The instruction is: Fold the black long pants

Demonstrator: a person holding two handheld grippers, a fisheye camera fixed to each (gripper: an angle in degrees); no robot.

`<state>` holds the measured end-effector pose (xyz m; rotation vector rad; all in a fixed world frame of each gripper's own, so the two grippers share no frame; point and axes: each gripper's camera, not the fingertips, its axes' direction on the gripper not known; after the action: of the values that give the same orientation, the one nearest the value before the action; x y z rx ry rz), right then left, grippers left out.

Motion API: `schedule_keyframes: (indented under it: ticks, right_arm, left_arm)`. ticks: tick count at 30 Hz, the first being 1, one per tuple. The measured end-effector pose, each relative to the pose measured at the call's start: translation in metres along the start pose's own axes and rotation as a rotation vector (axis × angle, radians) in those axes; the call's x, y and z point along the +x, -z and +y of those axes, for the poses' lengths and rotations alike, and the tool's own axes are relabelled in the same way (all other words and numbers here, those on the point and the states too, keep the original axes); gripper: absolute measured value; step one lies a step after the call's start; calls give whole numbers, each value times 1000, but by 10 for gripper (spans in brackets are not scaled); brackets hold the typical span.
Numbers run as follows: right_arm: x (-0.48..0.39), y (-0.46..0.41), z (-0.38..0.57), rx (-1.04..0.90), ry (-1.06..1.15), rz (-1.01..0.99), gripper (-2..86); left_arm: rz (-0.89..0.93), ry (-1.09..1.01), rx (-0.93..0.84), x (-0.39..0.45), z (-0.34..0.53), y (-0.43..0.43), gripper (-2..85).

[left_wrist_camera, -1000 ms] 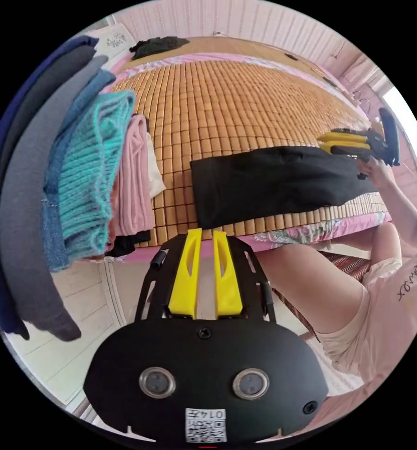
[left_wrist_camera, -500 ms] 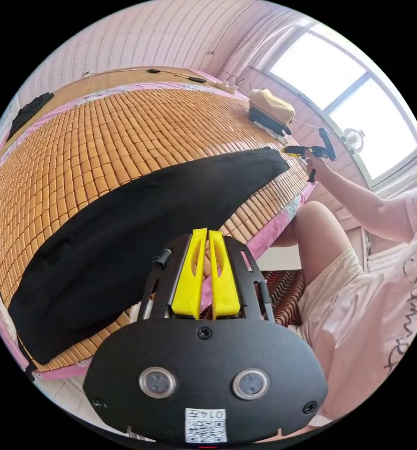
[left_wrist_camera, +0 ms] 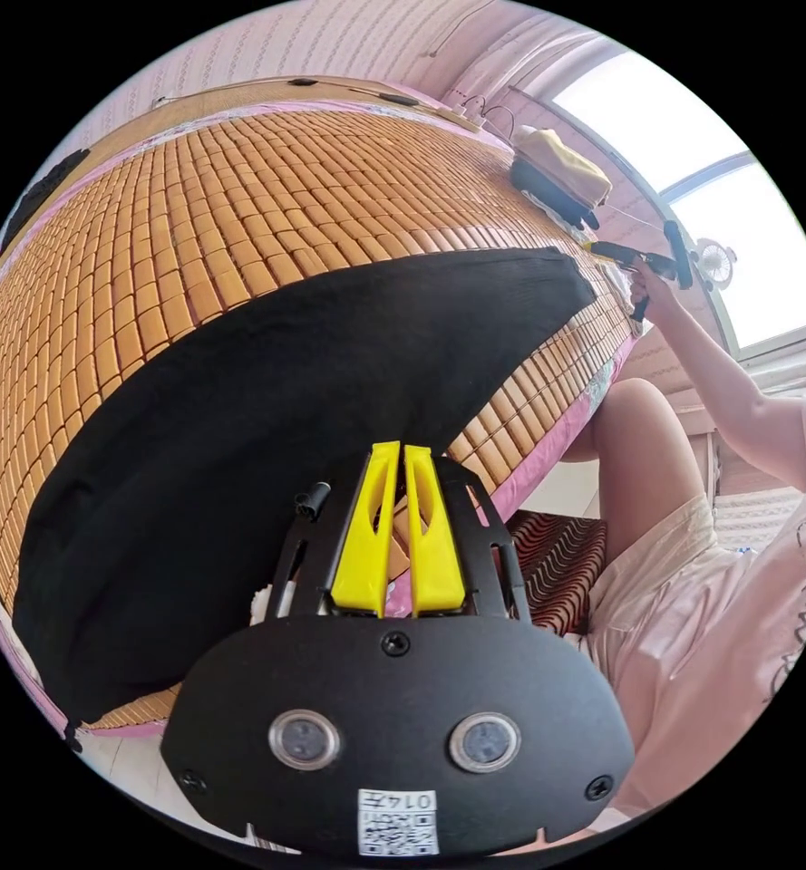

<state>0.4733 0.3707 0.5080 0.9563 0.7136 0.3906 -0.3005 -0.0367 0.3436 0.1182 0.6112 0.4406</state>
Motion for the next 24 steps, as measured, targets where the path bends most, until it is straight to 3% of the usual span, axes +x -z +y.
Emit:
schedule_keyframes:
  ticks: [3,8,11,17,18,22,24]
  right_arm:
    - [16,-42,-1,-136,-29,-99,41]
    - [28,-32,0,-11,-33,-176,4]
    - [23,-26,-14,30,15,-178,5]
    - [30,-92,-44,-149,-48,-64,75]
    - [34,-87,-41,-106,-80,-71,76]
    - [23,-60,-19,26,-33,-71,17]
    - [3,-81,-12,-79,66,-111,2]
  left_arm:
    - [-28,-12,-8,7,-4,-4,-6]
    - [-57,-35,-16,17,-8,-9,-5]
    - [-70,-43,-22,23,-10,-12,-5]
    - [-73,-15,-13,30,-12,-15,-5]
    - [-80,-8,4,32,-12,-12,-5]
    - [-98,-23,76,47,-10,2,-8]
    - [-110,-44,95,55,-11,1,-9]
